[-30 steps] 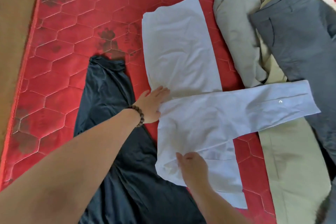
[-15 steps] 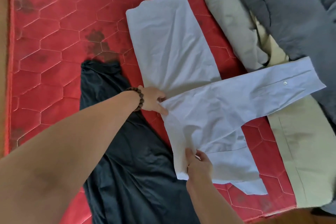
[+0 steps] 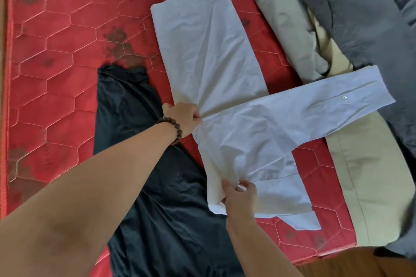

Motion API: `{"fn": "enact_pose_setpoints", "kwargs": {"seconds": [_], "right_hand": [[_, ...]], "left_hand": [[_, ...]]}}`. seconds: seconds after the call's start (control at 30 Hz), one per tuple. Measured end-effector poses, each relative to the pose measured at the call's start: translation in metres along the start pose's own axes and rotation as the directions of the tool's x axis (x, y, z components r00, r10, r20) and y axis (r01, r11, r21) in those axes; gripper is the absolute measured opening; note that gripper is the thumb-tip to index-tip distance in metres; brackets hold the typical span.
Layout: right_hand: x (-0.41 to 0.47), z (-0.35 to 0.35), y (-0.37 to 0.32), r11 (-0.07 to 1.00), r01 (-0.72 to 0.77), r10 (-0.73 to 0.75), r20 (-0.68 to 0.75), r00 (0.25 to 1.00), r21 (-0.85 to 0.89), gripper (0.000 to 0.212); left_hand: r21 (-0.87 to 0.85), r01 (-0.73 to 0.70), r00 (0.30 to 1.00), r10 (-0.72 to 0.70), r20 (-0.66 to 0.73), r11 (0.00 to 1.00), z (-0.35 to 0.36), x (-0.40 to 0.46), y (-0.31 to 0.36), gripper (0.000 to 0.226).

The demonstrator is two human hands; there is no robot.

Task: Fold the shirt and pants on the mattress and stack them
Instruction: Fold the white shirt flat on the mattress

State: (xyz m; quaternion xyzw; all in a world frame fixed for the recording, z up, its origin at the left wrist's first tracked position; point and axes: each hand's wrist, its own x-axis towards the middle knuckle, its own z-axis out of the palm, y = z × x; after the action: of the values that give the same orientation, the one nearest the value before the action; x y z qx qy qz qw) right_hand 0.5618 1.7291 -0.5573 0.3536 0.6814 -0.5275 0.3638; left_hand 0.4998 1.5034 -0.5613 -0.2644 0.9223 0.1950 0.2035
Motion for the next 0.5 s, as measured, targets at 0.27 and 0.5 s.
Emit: {"fn": "enact_pose_setpoints", "kwargs": {"seconds": [0.27,0.5], "right_hand": [[-0.002,-0.024,0.003,0.999,0.040,-0.042,0.042,0.998,0.036,0.023],[0.021,-0.052,-0.037,0.975,0.142,-0.165,-0.127,0.978,-0.169,0.026]], "left_hand": [[0.075,-0.187,0.929,0.201,-0.311,0.979,0.050,-0.085,0.033,0.028],[0.207,-0.082,0.996,0.086,-0.010,0.975,0.095,-0.124,0.051,0.086]]}}
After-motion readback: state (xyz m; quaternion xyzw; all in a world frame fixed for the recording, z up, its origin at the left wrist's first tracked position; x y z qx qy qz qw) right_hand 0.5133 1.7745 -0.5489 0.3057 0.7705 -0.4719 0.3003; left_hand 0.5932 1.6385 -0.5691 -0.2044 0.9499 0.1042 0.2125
